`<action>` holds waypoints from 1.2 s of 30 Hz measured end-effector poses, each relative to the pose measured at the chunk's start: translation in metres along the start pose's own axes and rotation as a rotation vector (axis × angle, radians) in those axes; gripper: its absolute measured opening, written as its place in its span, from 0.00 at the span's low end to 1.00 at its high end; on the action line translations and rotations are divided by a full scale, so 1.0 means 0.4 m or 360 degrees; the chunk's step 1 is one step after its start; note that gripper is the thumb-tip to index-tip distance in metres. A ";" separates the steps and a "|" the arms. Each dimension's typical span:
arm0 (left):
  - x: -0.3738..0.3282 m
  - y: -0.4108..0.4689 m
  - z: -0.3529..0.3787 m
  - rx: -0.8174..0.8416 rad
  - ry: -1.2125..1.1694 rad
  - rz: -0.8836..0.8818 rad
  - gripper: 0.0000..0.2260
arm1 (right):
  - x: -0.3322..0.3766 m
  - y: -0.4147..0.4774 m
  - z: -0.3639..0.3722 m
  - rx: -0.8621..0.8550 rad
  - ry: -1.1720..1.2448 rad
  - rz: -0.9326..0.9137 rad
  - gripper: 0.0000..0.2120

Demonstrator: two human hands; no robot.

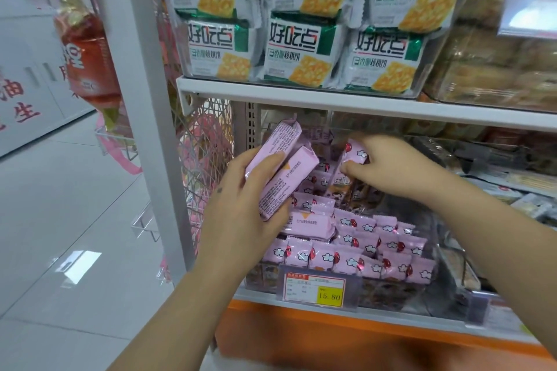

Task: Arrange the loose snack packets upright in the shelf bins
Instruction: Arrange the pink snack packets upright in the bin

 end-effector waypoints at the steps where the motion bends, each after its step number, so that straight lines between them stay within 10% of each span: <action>1: 0.000 0.000 0.000 0.0001 0.0002 0.0005 0.29 | 0.003 -0.003 -0.010 -0.0044 0.0031 0.0004 0.21; 21: 0.001 0.003 0.000 0.0012 0.0015 0.0026 0.31 | -0.002 -0.019 0.159 0.0690 0.0164 0.0111 0.18; 30: 0.005 0.001 0.000 0.0015 0.0026 0.0015 0.28 | -0.049 0.008 0.113 0.0528 0.0540 0.0232 0.20; 36: 0.004 0.006 0.002 0.0001 0.0019 0.0013 0.27 | -0.058 0.014 0.102 0.0343 -0.0121 0.0201 0.25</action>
Point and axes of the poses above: each hand's wrist, its own y-axis towards the middle knuckle, its own z-axis out of the palm, x = y × z, the point moved 6 cm from there along y, towards the middle knuckle, and after that the axes turned 10 degrees about z, right-handed, at the moved point
